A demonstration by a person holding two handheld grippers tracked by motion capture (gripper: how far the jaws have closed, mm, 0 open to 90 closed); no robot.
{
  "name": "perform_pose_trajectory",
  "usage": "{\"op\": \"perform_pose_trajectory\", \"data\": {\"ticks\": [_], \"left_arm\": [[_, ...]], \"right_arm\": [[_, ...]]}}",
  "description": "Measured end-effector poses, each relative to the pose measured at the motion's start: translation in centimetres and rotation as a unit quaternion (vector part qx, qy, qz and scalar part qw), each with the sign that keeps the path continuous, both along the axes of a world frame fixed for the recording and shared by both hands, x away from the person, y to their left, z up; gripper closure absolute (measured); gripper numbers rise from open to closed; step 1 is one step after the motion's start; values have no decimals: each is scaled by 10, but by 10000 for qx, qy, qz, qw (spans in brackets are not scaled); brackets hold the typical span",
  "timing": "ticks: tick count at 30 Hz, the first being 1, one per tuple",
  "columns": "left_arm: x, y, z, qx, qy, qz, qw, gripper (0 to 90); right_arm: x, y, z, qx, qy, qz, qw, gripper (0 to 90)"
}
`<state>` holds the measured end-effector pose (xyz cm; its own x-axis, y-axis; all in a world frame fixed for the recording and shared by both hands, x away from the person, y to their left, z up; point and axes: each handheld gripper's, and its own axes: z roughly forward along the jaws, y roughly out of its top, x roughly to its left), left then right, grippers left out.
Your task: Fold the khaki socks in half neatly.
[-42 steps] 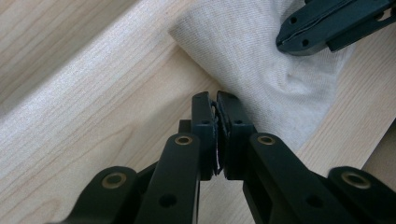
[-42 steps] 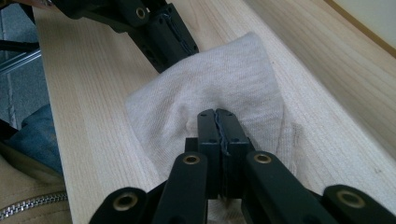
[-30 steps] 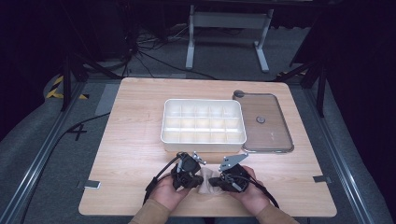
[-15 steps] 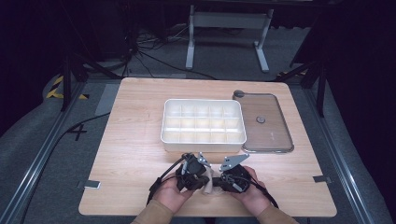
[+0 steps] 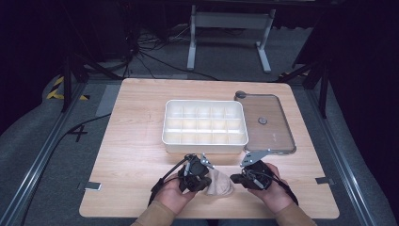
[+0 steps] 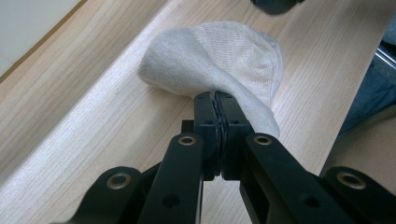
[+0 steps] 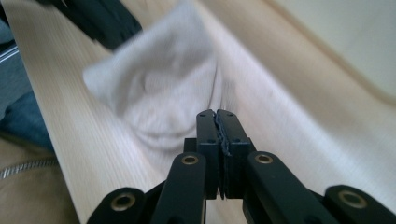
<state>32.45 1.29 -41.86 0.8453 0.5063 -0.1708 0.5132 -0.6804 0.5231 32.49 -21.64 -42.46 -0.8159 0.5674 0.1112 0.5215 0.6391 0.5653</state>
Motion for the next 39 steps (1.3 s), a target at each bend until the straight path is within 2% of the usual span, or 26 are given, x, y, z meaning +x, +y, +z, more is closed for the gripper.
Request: {"op": "perform_pose_trajectory", "data": {"ticks": [3, 6, 19, 28, 30, 32, 36, 39], "left_arm": [[1, 0, 1, 20, 10, -28, 10000, 880], [1, -1, 1, 32, 26, -27, 10000, 870], [-1, -8, 1, -155, -72, -107, 9998, 863], [-2, -16, -3, -172, -56, -194, 9996, 848], [-4, -18, -4, -98, -31, -191, 9998, 849], [-3, -20, -5, -110, -68, -225, 9997, 848], [-5, -26, -10, -93, 12, -231, 9997, 843], [-6, -30, -12, -87, -52, -261, 9996, 846]], "right_arm": [[-2, 0, -10, -331, 150, 39, 9993, 888], [-3, 3, -15, -398, 238, 74, 9989, 888], [-6, 17, -19, -291, 255, 189, 9991, 889], [-7, 23, -21, -191, 295, 219, 9991, 889], [-7, 24, -21, -195, 287, 212, 9992, 889], [-7, 24, -21, -189, 288, 208, 9992, 889], [-7, 23, -21, -191, 289, 211, 9992, 889], [-7, 23, -21, -193, 302, 213, 9991, 889]]}}
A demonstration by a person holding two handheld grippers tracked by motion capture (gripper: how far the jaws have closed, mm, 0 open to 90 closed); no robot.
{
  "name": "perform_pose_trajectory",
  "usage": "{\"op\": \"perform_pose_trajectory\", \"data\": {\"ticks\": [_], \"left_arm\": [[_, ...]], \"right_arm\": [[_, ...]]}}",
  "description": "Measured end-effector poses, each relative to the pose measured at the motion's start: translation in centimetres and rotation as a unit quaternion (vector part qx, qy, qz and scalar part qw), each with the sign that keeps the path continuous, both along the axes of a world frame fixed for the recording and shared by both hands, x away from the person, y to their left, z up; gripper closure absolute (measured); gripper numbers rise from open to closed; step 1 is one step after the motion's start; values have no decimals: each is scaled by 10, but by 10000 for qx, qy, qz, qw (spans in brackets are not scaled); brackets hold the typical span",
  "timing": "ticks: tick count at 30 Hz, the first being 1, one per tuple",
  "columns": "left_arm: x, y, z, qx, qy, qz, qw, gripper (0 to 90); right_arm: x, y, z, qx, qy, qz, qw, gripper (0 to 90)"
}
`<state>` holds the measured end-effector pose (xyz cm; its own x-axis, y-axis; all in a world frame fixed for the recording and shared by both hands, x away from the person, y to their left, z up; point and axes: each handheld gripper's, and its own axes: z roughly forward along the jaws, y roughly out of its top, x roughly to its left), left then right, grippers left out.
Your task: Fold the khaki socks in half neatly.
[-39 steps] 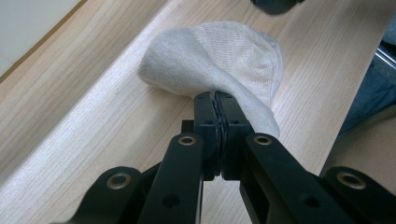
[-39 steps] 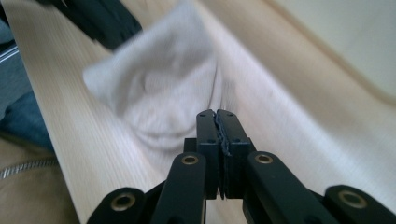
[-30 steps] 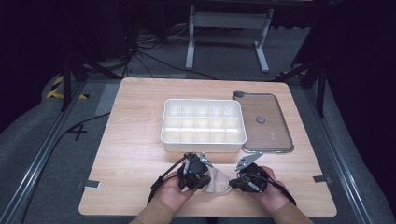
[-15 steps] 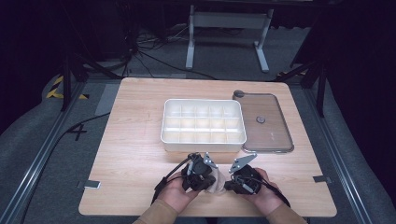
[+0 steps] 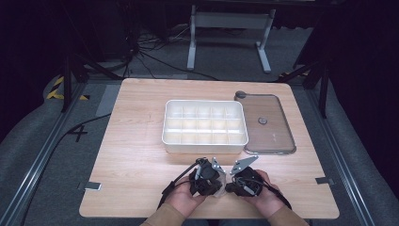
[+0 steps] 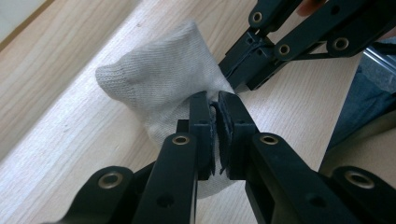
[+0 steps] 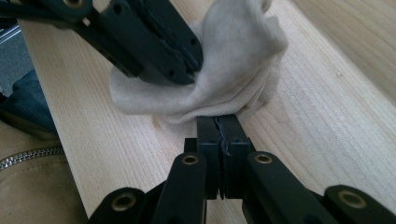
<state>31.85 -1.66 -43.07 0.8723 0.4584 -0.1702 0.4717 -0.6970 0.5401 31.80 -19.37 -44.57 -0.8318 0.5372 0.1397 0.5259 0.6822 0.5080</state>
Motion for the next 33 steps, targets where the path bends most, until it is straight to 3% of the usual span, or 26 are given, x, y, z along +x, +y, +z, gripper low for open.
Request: {"op": "perform_pose_trajectory", "data": {"ticks": [8, 14, 19, 22, 33], "left_arm": [[0, 0, -1, 3, 50, 57, 10000, 845], [1, 0, -1, -8, 50, 34, 10000, 842], [0, -1, -1, -39, 68, 67, 9999, 838], [-1, -2, -2, -57, 64, 100, 9999, 835], [-3, -1, -1, -91, 64, 79, 9999, 810]], "right_arm": [[1, -8, 9, 70, -29, -71, 9999, 889], [2, -14, 25, 571, -305, -209, 9977, 889], [4, -11, 34, 942, -624, -262, 9933, 890], [6, -5, 35, 1086, -648, -239, 9917, 890], [14, 0, 21, 900, -574, -287, 9939, 890]]}}
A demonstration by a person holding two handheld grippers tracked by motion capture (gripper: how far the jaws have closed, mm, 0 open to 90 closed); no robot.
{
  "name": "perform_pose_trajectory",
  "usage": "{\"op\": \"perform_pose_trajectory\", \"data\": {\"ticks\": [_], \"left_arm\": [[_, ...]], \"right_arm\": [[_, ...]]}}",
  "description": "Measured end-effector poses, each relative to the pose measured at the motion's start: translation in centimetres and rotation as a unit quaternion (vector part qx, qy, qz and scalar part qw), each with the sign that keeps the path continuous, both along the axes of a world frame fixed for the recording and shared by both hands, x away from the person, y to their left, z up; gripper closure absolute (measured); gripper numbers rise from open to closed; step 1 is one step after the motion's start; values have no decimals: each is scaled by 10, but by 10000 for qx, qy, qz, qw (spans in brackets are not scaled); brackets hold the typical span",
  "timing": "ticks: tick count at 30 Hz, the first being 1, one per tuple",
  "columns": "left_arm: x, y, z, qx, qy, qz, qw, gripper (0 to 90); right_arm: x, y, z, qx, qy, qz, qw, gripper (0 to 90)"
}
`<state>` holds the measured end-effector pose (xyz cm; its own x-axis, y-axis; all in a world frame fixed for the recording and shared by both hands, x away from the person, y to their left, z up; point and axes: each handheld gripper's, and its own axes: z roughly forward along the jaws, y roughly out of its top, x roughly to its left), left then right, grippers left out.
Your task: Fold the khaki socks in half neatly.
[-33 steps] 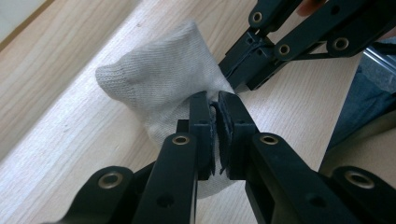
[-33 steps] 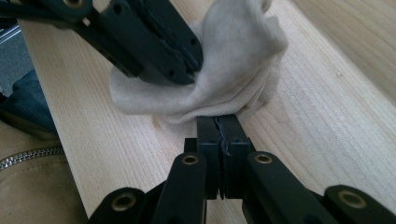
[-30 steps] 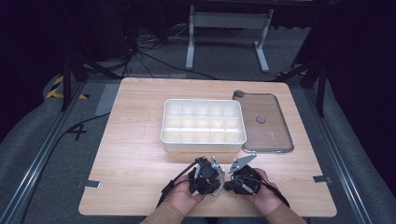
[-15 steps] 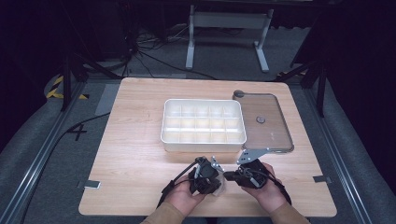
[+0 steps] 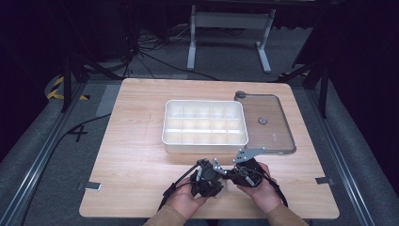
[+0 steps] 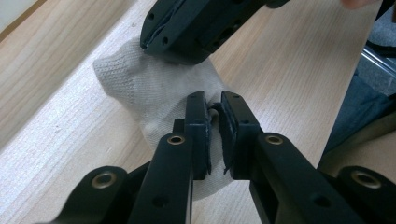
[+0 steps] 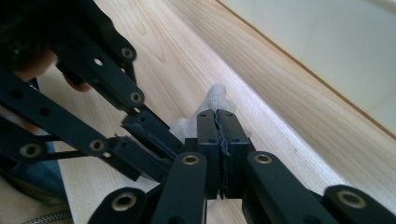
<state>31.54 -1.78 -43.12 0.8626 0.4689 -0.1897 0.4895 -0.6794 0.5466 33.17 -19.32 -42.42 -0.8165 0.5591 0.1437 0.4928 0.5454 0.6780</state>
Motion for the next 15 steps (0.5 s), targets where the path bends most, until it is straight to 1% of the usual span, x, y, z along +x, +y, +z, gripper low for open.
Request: {"op": "perform_pose_trajectory", "data": {"ticks": [1, 2, 4, 6, 7, 8, 9, 10, 11, 13, 15], "left_arm": [[0, 0, 1, 0, 7, -18, 10000, 806], [0, 1, 2, -8, 3, -38, 10000, 802], [-2, 3, 4, -76, 44, -16, 10000, 790], [-3, 6, 7, -76, -4, -112, 9999, 781], [-4, 9, 10, -58, 44, -105, 9999, 781], [-3, 12, 11, -92, 61, -95, 9999, 781], [-4, 14, 11, -114, 151, -79, 9998, 782], [-4, 16, 10, -84, 214, -75, 9997, 784], [-4, 17, 9, -67, 216, -62, 9997, 787], [-3, 17, 5, 15, 289, -58, 9996, 793], [-3, 16, 3, 86, 273, -103, 9995, 796]], "right_arm": [[0, 0, -1, -31, -19, -3, 10000, 890], [0, 0, -2, -66, 25, -28, 10000, 890], [0, 1, -5, -113, 20, -12, 9999, 890], [0, 0, -6, -115, 53, -45, 9999, 890], [1, 0, -6, -142, 38, -47, 9999, 890], [1, -1, -7, -147, 34, -44, 9999, 889], [1, -2, -7, -147, 64, -53, 9999, 889], [1, -3, -8, -164, 83, -68, 9998, 889], [2, -3, -9, -158, 84, -64, 9998, 889], [2, -4, -9, -165, 90, -49, 9998, 889], [2, -5, -10, -161, 102, -46, 9998, 888]]}}
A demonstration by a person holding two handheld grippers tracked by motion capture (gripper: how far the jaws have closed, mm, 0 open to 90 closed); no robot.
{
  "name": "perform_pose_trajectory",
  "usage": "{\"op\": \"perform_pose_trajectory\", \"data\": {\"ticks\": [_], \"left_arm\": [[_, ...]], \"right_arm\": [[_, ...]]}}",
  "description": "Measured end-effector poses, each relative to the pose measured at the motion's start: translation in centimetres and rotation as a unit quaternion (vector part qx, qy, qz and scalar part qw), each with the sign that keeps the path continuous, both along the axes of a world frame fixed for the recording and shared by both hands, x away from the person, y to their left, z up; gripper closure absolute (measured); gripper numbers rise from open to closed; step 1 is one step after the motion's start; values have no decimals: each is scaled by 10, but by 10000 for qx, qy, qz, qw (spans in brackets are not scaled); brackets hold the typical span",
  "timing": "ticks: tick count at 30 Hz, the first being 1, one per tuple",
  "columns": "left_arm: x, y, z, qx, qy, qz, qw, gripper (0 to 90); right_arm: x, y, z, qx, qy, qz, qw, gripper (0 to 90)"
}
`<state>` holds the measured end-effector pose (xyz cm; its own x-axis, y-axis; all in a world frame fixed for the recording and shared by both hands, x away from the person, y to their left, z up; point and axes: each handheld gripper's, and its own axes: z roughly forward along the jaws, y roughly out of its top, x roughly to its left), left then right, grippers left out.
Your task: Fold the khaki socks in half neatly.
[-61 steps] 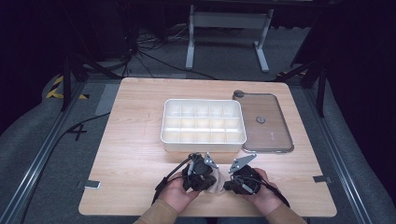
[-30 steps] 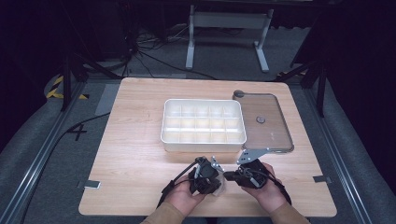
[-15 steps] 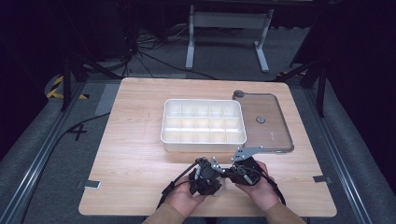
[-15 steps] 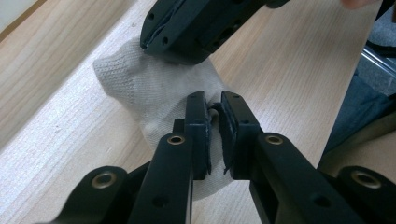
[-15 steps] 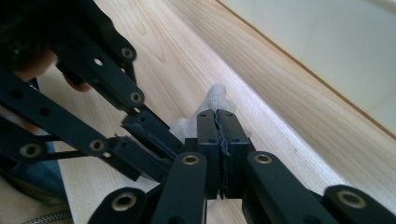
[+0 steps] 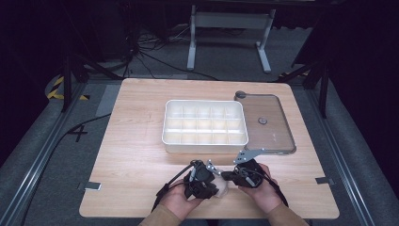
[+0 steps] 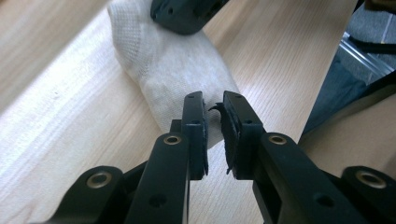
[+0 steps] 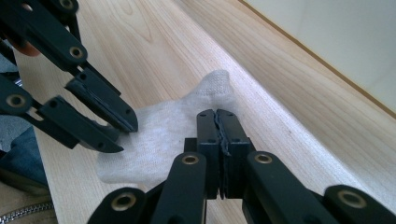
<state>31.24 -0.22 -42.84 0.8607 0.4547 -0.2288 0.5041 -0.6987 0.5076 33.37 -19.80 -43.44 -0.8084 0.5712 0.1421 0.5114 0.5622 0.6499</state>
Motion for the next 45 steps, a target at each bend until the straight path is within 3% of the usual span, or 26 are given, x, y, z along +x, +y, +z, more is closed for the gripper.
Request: {"op": "perform_pose_trajectory", "data": {"ticks": [17, 19, 23, 27, 36, 45], "left_arm": [[-6, -6, -5, 166, -82, 72, 9998, 816], [-6, -7, -5, 199, -102, 58, 9997, 817], [-7, -7, -5, 238, -60, 49, 9997, 820], [-7, -7, -5, 227, -100, 28, 9997, 821], [-9, -9, -5, 238, -91, -5, 9997, 827], [-10, -11, -5, 282, -81, -42, 9996, 827]], "right_arm": [[-4, -4, -3, -13, 51, -27, 10000, 850], [-5, -6, 0, -19, 6, -22, 10000, 825], [-8, -11, 5, -20, -124, -182, 9998, 620], [-6, -14, 5, 118, 108, -340, 9993, 504], [-4, -5, 0, 231, 316, -352, 9986, 450], [-2, 1, -8, 93, 383, -365, 9986, 428]]}}
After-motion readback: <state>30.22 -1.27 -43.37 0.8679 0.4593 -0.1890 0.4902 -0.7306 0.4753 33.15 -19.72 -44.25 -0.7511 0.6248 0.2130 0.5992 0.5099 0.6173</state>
